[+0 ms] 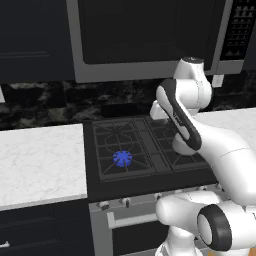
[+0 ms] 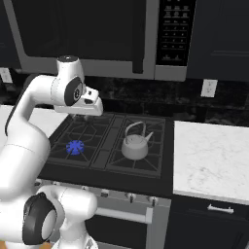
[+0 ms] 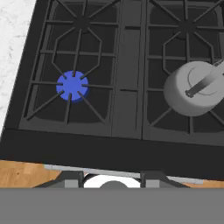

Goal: Turn off the front left burner of the stove.

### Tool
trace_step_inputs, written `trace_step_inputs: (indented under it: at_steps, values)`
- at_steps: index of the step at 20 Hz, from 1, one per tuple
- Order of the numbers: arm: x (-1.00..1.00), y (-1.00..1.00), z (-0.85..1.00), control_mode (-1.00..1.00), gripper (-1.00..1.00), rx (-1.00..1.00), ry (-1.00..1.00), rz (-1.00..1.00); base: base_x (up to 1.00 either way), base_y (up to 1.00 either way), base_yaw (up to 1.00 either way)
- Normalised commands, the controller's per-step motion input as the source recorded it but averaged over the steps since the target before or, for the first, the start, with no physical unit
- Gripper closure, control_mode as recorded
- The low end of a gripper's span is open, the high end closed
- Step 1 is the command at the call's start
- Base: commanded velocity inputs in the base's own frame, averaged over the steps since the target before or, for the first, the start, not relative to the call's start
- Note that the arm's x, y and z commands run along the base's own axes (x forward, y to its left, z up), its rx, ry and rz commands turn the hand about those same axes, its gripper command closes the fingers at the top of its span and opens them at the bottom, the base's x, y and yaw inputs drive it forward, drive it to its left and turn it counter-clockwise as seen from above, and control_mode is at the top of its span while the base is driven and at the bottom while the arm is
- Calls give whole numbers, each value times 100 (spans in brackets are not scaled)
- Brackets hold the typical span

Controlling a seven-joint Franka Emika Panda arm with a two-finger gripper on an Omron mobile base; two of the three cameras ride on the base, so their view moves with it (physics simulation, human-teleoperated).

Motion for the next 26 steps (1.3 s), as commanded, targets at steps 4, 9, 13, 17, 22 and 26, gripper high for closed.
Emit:
trace_step_inputs:
  at_steps: [4,9,13,17,22,26]
  values:
    - [-22,24,-5,-100,-100,-6,0,3,0,0,0]
    - [-95,100,-47,-100,-100,-41,-3,26,0,0,0]
    - [-100,100,-73,-100,-100,-40,0,30,0,0,0]
    - [-95,100,-83,-100,-100,-27,-2,30,0,0,0]
    - [-73,100,-99,-100,-100,-37,-12,37,0,0,0]
    - [-23,100,-100,-100,-100,-44,-12,36,0,0,0]
